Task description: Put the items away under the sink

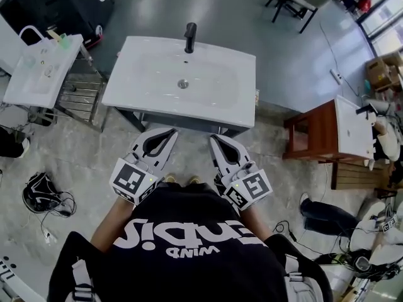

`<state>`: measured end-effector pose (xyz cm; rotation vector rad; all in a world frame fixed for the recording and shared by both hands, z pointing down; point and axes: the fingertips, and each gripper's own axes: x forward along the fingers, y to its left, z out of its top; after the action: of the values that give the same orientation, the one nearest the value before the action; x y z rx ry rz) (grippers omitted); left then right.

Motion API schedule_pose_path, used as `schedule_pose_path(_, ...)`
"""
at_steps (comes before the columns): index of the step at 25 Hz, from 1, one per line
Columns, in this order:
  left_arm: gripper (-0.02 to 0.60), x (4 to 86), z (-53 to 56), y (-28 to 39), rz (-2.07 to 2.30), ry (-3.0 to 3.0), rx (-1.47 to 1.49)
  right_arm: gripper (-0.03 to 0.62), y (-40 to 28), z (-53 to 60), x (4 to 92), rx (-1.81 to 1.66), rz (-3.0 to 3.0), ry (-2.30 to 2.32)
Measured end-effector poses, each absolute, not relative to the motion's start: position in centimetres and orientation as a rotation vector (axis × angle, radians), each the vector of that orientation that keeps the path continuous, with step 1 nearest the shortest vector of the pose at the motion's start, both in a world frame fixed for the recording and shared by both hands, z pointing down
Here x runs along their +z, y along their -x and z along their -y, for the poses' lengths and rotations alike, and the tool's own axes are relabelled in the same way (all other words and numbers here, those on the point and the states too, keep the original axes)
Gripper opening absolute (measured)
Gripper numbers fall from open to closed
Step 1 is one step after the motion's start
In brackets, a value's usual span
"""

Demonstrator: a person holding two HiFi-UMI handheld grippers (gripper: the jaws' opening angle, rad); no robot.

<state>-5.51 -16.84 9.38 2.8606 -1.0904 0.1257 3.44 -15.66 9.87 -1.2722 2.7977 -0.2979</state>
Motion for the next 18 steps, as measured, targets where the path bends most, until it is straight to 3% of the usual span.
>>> schedule_pose_path(18,0.02,9.41,17.17,5.68,1.124,-2.81,0.08,0.018,-3.59,16.49,10.25,-0.337,-2.8,1.251)
